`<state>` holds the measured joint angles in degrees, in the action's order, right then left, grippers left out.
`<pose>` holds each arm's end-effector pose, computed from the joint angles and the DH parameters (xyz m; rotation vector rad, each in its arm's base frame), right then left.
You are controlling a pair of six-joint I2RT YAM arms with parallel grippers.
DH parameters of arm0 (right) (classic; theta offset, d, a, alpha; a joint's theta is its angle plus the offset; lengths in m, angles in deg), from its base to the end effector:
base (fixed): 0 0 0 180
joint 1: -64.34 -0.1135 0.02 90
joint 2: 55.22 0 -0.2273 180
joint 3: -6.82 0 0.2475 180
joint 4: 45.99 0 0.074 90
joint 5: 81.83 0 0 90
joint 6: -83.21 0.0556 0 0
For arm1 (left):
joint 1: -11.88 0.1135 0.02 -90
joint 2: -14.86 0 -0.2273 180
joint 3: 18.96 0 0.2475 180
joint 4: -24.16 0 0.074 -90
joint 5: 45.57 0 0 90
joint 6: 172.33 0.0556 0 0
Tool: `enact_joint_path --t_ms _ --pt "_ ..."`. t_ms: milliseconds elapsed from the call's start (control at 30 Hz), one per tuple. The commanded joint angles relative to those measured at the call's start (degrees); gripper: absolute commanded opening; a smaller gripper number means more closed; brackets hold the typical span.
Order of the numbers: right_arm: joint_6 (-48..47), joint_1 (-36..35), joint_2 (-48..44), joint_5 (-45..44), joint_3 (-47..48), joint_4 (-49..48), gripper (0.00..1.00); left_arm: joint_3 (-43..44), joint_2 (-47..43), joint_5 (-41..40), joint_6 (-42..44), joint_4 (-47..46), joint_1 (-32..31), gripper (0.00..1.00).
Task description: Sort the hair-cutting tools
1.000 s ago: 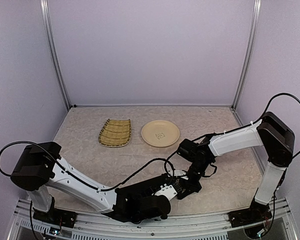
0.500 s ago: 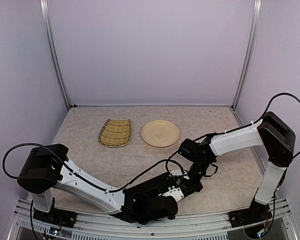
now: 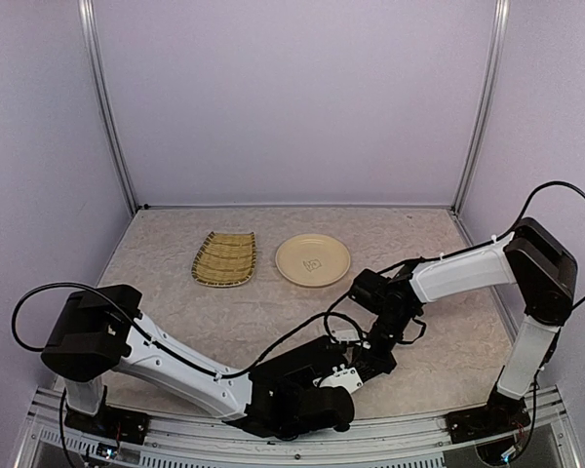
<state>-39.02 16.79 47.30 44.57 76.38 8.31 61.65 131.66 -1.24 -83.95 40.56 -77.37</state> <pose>0.1664 0.2308 0.0821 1.9083 -2.2469 -0.9699 0.0449 -0.3902 0.0806 1.2614 1.7553 0.1161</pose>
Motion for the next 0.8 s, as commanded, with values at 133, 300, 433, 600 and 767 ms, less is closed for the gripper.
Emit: enact_joint_path --t_ms 133,300,433,600,767 --pt "-4.34 7.01 1.35 -2.35 1.01 4.91 0.0 -7.4 -3.99 4.21 1.93 -2.41 -2.0 0.0" --pt "-5.5 8.6 3.17 -3.98 3.74 5.42 0.0 -9.02 -4.99 5.22 5.31 -4.35 -4.34 0.0" --pt "-5.78 8.61 5.75 -4.6 7.59 5.3 0.0 -10.12 -5.08 4.69 11.76 -10.44 -6.61 0.0" --pt "-5.9 8.61 11.33 -4.79 12.87 5.2 0.0 -8.22 -2.91 4.64 18.06 -14.34 -7.25 0.0" --pt "-5.61 8.61 13.81 -5.07 14.87 4.71 0.0 -7.82 -2.26 4.75 19.96 -15.21 -6.7 0.0"
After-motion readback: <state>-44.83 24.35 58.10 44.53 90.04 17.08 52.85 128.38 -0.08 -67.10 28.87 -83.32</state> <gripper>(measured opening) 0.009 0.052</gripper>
